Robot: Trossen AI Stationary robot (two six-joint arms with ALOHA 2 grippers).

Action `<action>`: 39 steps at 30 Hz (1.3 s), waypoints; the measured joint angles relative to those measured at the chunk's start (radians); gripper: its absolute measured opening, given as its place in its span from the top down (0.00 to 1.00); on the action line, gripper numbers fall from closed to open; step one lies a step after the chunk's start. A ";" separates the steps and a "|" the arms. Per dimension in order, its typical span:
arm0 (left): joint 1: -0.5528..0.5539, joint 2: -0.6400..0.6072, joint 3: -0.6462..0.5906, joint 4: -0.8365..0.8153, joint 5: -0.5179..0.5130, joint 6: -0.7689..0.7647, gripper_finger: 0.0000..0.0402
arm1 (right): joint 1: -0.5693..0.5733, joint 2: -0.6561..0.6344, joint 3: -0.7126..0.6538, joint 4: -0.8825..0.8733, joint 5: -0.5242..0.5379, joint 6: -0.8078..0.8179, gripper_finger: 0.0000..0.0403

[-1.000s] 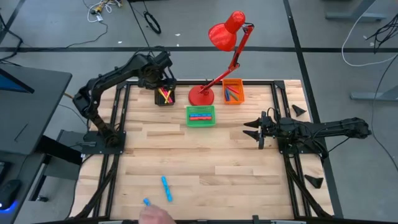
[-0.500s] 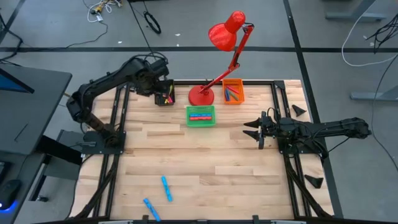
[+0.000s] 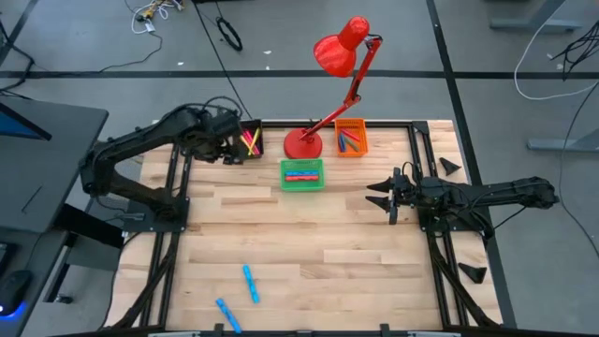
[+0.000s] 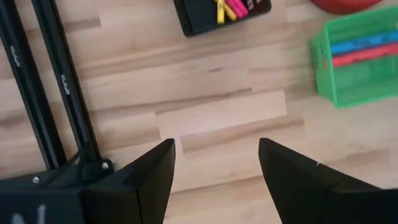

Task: Pick & Place Markers
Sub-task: Put the big blue highlighter into the green basket

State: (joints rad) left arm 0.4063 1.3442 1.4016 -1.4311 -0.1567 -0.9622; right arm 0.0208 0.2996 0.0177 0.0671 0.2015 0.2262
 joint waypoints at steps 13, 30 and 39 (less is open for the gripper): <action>-0.226 -0.018 -0.018 -0.018 0.004 -0.292 0.41 | 0.000 0.000 0.000 0.000 0.000 0.000 0.54; -0.649 -0.013 -0.018 -0.015 -0.007 -0.978 0.41 | 0.000 0.000 0.000 0.000 0.000 0.000 0.54; -0.780 0.067 -0.018 0.028 0.036 -1.168 0.41 | 0.000 0.000 0.000 0.000 0.000 0.000 0.54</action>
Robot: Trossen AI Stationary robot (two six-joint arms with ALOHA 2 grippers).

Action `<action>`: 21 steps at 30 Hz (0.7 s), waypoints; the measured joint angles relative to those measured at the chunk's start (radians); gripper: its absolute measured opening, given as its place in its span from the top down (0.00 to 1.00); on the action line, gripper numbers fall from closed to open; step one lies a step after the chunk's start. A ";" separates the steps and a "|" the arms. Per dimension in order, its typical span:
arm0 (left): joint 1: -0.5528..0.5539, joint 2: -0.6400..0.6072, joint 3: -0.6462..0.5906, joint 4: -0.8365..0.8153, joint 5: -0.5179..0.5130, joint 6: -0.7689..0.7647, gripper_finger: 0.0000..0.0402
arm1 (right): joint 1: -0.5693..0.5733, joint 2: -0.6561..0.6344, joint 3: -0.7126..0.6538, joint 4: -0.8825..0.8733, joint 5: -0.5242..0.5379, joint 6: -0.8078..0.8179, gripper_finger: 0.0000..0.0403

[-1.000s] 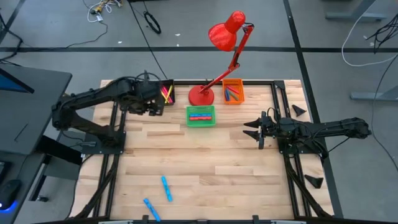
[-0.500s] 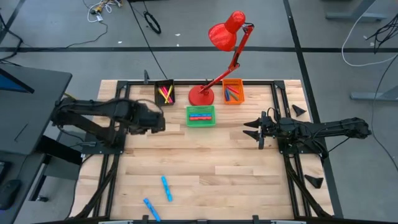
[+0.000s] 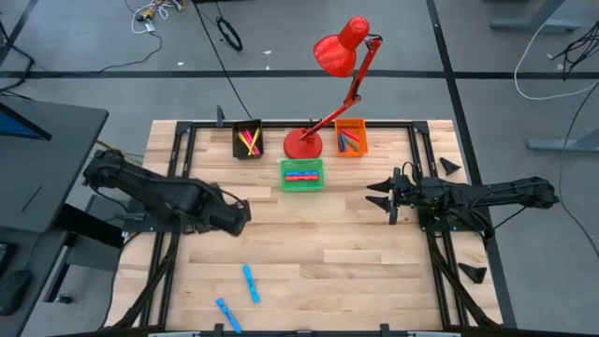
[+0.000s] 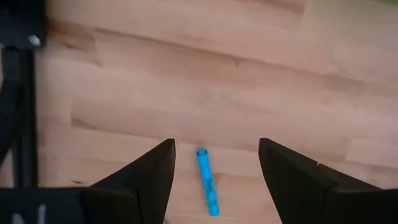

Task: Pick & Place Markers
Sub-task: Put the big blue highlighter into the green basket

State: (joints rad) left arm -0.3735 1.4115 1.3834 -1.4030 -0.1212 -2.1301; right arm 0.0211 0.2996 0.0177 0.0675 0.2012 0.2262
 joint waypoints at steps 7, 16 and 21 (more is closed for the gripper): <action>-0.058 0.087 0.000 0.086 0.002 -0.069 0.41 | 0.000 0.000 0.000 0.000 0.000 0.000 0.54; -0.135 0.202 0.000 0.259 0.014 -0.084 0.41 | 0.000 0.000 0.000 0.000 0.000 0.000 0.54; -0.173 0.244 0.000 0.318 0.029 -0.085 0.41 | 0.000 0.000 0.000 0.000 0.000 0.000 0.54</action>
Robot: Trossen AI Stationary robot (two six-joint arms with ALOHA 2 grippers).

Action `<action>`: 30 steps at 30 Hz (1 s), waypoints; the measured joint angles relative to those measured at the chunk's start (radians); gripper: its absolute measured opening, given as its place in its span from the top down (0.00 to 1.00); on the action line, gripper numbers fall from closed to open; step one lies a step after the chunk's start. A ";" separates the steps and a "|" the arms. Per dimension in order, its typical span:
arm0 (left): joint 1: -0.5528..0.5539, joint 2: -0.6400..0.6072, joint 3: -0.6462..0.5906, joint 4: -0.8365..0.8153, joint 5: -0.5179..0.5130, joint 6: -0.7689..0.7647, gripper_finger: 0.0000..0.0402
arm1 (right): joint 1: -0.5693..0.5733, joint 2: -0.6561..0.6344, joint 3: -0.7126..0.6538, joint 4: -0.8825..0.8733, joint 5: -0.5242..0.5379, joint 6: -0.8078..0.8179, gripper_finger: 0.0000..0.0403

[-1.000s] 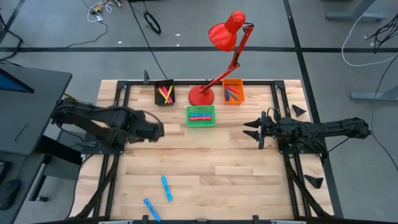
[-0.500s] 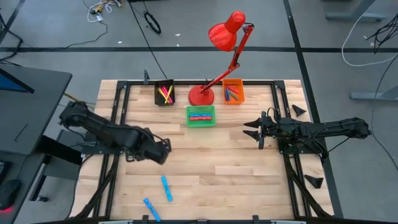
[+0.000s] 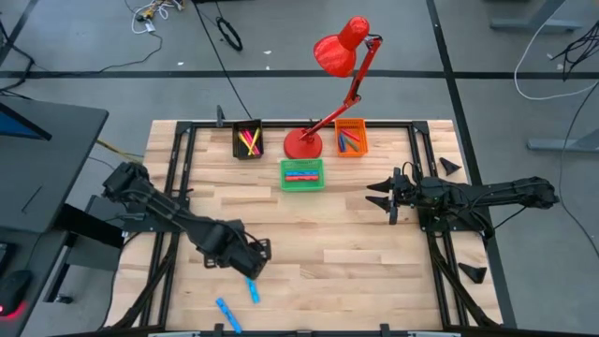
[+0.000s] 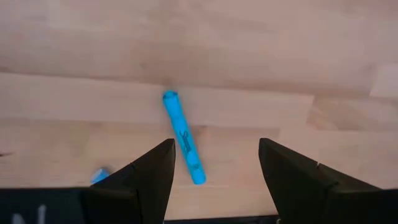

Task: Pick & Place Markers
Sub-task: Put the big blue highlighter into the green basket

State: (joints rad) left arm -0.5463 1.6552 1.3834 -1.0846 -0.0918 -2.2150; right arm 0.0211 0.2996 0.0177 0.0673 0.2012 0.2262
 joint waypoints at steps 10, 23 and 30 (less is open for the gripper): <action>-0.073 0.096 0.000 0.078 0.026 -0.054 0.41 | 0.000 0.000 0.000 0.000 0.000 0.000 0.54; -0.093 0.268 0.000 0.176 0.059 -0.087 0.41 | 0.000 0.000 0.000 0.000 0.000 0.000 0.54; -0.091 0.321 0.000 0.178 0.104 -0.105 0.41 | 0.000 0.000 0.000 0.000 0.000 0.000 0.54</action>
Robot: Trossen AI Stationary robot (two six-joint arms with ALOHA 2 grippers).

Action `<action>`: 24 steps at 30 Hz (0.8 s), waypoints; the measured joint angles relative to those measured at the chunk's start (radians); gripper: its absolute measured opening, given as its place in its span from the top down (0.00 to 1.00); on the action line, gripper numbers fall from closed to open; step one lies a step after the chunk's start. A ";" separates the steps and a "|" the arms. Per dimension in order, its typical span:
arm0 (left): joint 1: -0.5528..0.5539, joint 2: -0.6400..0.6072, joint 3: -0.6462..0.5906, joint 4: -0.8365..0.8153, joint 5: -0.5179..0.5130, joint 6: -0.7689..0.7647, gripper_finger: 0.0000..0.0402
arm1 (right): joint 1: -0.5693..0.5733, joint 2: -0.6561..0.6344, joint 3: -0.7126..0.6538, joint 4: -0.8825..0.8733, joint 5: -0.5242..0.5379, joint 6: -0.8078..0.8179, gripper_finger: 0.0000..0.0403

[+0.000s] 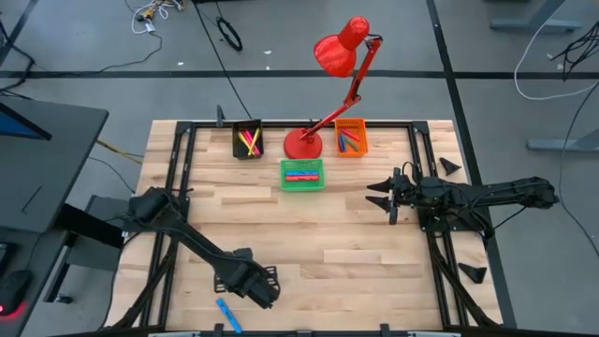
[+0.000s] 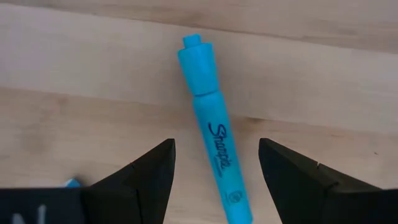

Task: Pick & Place Markers
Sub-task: Put the big blue highlighter into the green basket

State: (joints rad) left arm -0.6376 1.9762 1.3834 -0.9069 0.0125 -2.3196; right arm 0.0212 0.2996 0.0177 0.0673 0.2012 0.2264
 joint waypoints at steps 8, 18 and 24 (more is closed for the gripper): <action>0.005 0.022 0.000 -0.013 0.001 0.064 0.41 | 0.000 0.000 0.000 0.000 0.000 0.000 0.54; 0.013 0.024 0.000 -0.033 0.004 0.237 0.44 | 0.000 0.000 0.000 0.000 0.000 0.000 0.54; 0.013 0.024 0.000 -0.047 -0.014 0.241 0.46 | 0.000 0.000 0.000 0.000 0.000 0.000 0.54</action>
State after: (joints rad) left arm -0.6247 2.0003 1.3834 -0.9536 -0.0020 -2.0783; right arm 0.0212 0.2996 0.0177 0.0673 0.2012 0.2264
